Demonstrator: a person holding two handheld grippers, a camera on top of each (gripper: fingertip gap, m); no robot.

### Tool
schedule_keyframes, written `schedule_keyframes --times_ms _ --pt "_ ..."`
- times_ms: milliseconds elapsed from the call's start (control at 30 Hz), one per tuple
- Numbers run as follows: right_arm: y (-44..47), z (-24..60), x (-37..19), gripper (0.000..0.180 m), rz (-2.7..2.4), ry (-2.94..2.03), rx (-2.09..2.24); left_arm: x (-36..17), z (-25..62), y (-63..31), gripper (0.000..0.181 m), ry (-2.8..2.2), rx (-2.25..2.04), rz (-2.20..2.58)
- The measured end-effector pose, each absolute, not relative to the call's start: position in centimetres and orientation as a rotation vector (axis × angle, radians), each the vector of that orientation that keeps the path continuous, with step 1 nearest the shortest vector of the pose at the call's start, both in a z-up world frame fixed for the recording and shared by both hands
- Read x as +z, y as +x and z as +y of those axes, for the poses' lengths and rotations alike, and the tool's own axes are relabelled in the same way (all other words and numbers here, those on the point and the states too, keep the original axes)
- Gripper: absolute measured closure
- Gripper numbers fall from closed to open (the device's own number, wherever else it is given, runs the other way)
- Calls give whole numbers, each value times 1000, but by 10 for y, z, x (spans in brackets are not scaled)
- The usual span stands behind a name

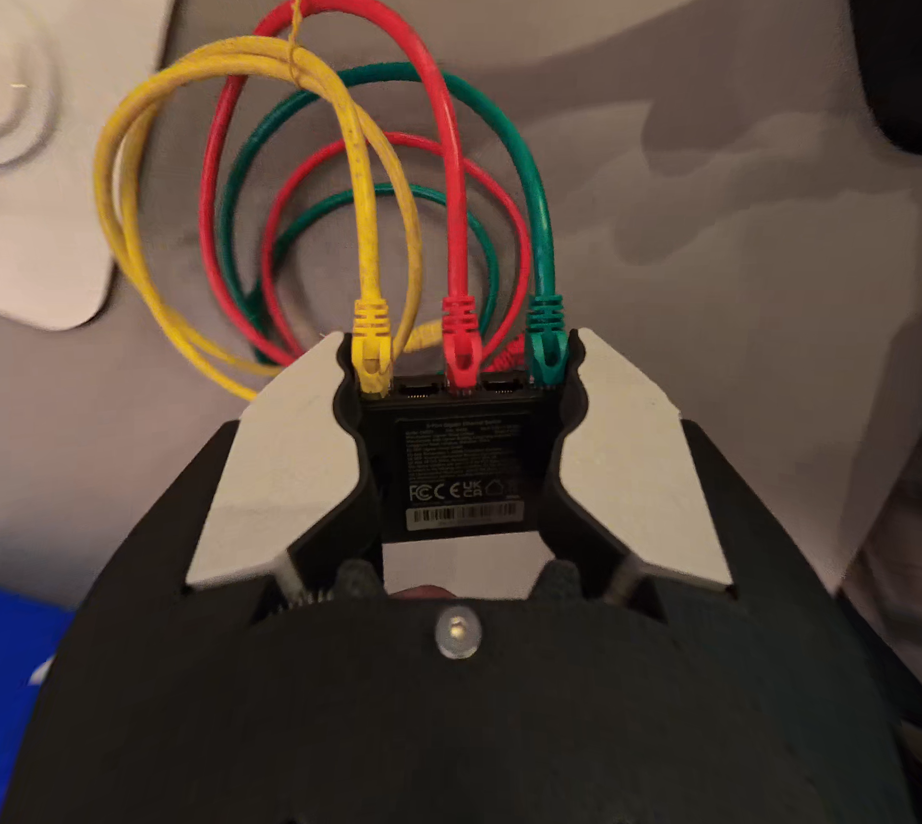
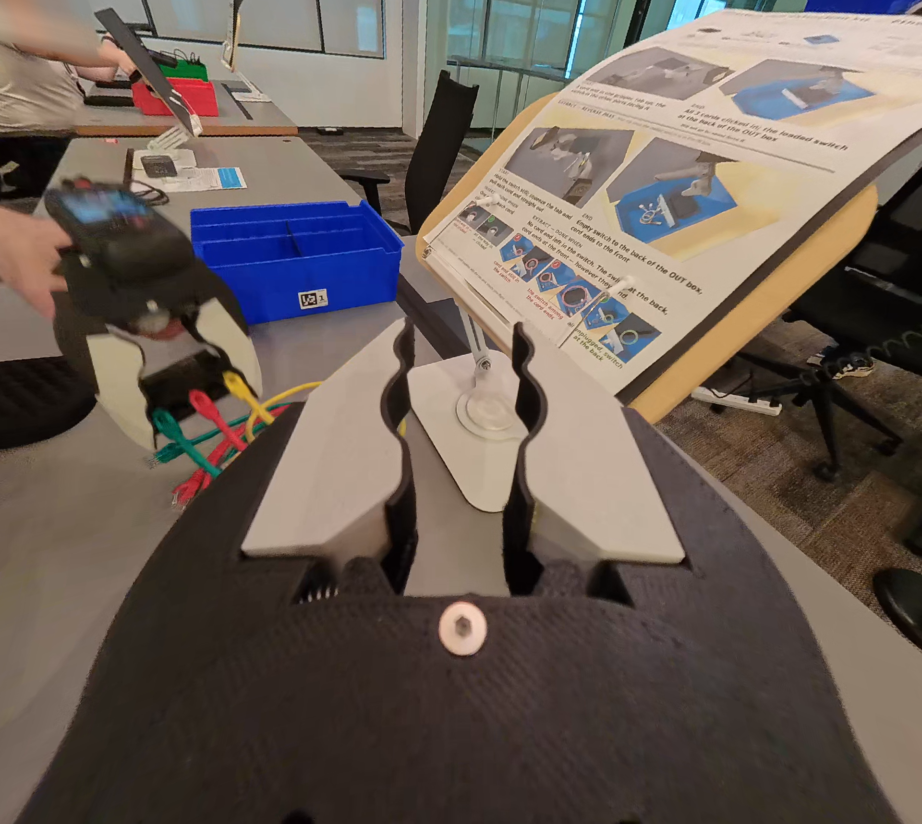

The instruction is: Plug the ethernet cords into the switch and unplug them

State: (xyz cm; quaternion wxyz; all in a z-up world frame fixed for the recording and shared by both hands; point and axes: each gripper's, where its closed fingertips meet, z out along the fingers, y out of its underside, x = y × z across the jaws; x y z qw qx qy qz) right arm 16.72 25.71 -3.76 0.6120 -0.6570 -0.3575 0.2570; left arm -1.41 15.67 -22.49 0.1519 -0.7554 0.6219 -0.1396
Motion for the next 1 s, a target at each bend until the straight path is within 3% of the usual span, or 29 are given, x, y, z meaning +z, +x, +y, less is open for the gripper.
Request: schedule_keyframes --times_ms 167,400,667,833,1000 --pt "156 262 -49 142 -856 -1543 594 -293 157 8 101 -2174 -295 1921" --pt "147 264 -57 142 -888 -1562 593 -293 163 20 100 -2161 -348 1924" --pt "149 262 -54 141 -884 -1556 592 -280 162 -10 56 -2242 -276 1870" --pt "150 261 -51 141 -880 -1549 595 -294 153 -28 42 -2271 -163 1846" --pt "150 259 -50 141 -883 -1544 599 -308 159 -30 56 -2279 -196 1770"
